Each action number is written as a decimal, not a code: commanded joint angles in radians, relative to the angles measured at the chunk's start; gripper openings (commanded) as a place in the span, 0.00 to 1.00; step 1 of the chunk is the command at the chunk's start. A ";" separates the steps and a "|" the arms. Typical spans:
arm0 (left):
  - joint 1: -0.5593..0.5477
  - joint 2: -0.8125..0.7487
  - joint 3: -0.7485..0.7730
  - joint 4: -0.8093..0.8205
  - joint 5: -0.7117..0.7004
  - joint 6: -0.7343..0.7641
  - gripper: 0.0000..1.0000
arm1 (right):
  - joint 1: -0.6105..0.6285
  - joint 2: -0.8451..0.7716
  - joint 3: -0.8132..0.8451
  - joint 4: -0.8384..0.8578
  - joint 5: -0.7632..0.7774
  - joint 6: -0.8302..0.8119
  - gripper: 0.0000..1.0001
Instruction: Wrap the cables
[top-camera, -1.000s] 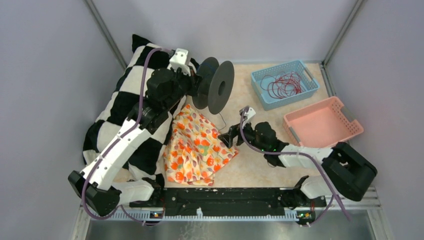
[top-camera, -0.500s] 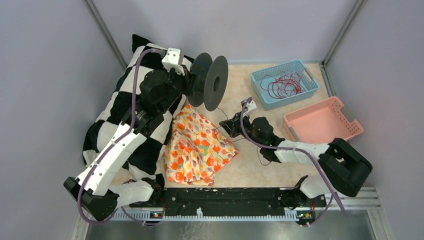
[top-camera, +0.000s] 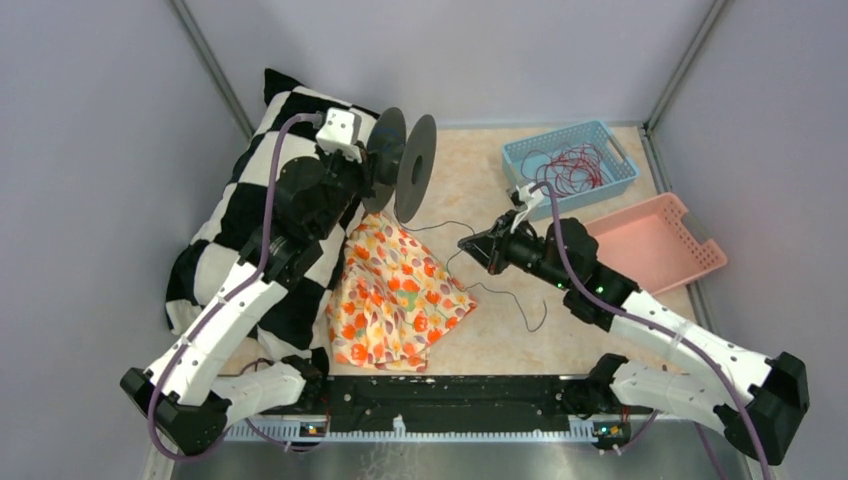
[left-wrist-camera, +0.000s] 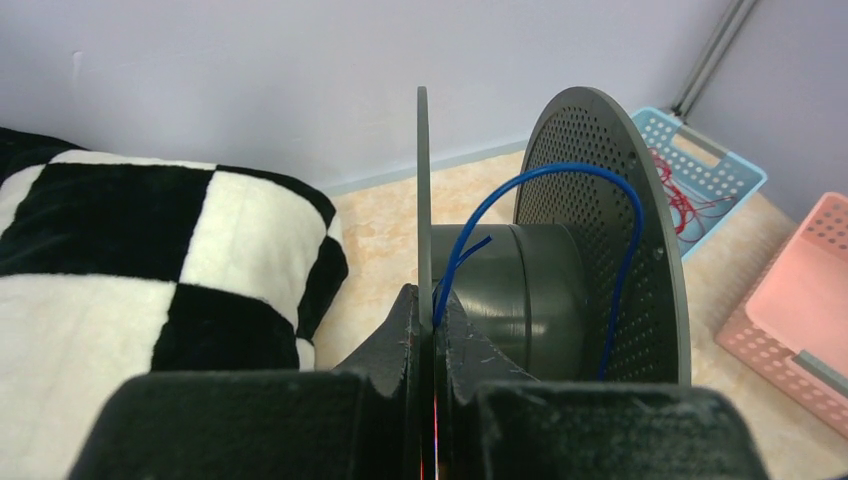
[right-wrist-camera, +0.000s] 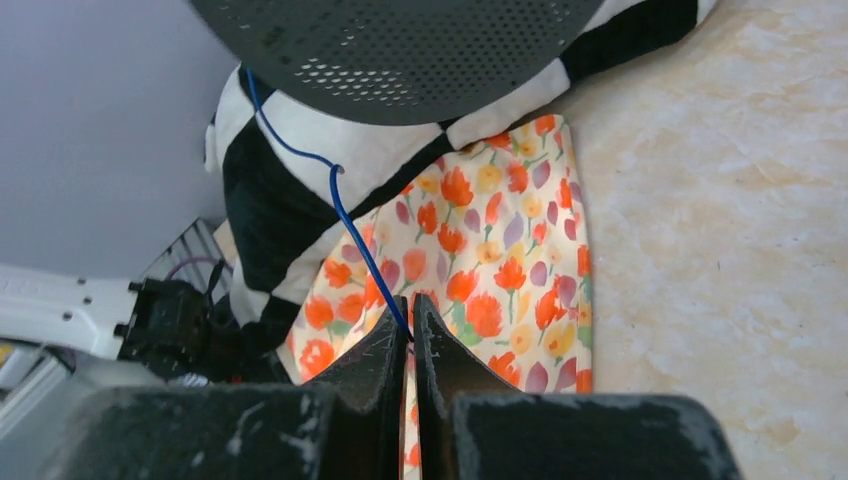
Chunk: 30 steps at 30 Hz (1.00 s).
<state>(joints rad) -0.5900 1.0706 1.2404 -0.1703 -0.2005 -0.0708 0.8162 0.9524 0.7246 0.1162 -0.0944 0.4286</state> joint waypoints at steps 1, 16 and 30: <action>-0.001 -0.009 0.003 0.123 -0.052 0.037 0.00 | 0.012 -0.060 0.131 -0.136 -0.130 -0.086 0.00; -0.001 -0.008 -0.018 -0.047 0.191 0.148 0.00 | -0.108 0.099 0.604 -0.199 0.032 -0.359 0.00; 0.001 -0.054 0.143 -0.101 0.453 0.085 0.00 | -0.283 0.255 0.577 -0.397 0.101 -0.424 0.00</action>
<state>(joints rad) -0.5892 1.0500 1.2682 -0.3977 0.2092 0.0795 0.5404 1.2190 1.3003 -0.2199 -0.0021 0.0422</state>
